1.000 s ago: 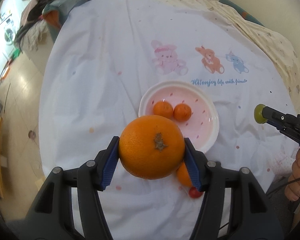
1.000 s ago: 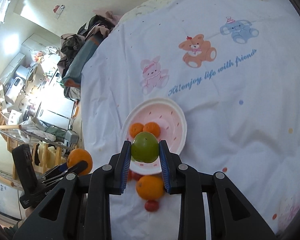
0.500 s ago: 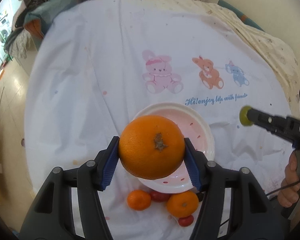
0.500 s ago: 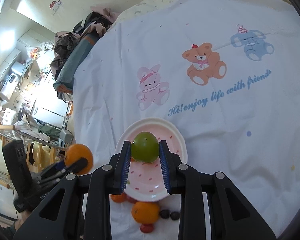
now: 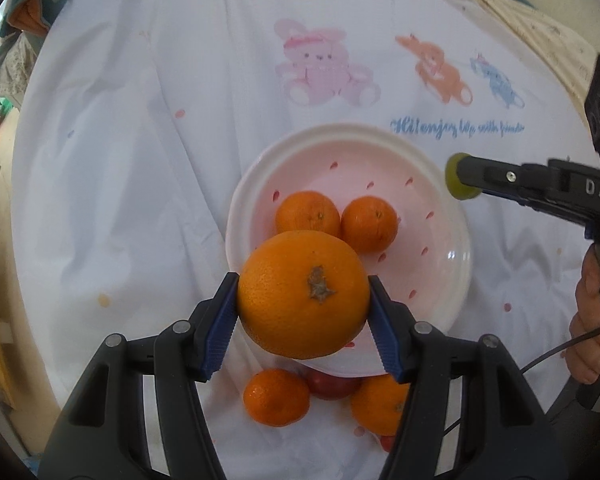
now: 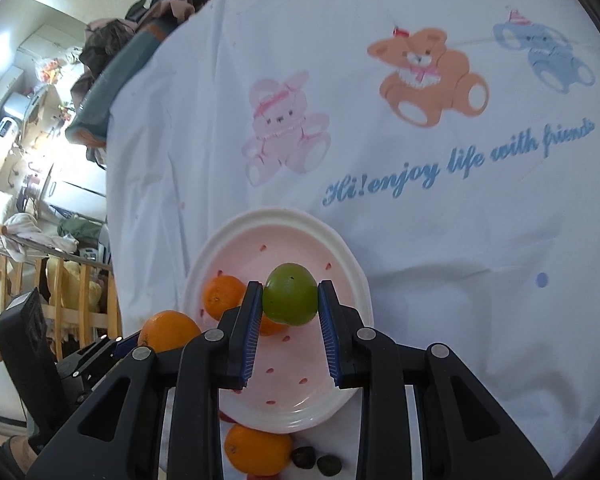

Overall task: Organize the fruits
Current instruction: 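Carry the orange and lime into the pink bowl and open both grippers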

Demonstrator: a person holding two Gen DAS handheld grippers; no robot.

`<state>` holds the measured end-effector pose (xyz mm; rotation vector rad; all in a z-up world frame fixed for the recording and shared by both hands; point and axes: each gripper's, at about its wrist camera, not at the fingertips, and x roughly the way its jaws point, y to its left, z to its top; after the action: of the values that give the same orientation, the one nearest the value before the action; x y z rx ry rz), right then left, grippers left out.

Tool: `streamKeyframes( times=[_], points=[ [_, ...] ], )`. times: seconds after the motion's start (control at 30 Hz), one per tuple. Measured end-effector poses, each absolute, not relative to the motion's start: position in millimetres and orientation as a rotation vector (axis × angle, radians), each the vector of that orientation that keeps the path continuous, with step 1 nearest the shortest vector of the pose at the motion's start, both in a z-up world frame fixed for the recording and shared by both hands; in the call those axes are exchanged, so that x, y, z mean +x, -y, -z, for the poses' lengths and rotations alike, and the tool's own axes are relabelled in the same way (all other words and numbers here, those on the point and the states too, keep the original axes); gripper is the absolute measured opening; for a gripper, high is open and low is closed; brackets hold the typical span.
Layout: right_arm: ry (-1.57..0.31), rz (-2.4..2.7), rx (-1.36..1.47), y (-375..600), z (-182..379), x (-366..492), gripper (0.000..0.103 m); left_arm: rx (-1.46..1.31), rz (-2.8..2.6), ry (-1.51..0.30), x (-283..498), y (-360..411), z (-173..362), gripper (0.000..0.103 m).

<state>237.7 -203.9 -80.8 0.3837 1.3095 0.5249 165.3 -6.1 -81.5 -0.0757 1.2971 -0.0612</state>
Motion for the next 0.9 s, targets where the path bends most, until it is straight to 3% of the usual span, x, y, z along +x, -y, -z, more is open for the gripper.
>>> streamKeyframes(
  times=[0.9],
  points=[
    [-1.377, -0.455, 0.434, 209.1, 116.7, 239.5, 0.033, -0.051, 0.07, -1.352, 175.5, 10.0, 102.9, 0.059]
  ],
)
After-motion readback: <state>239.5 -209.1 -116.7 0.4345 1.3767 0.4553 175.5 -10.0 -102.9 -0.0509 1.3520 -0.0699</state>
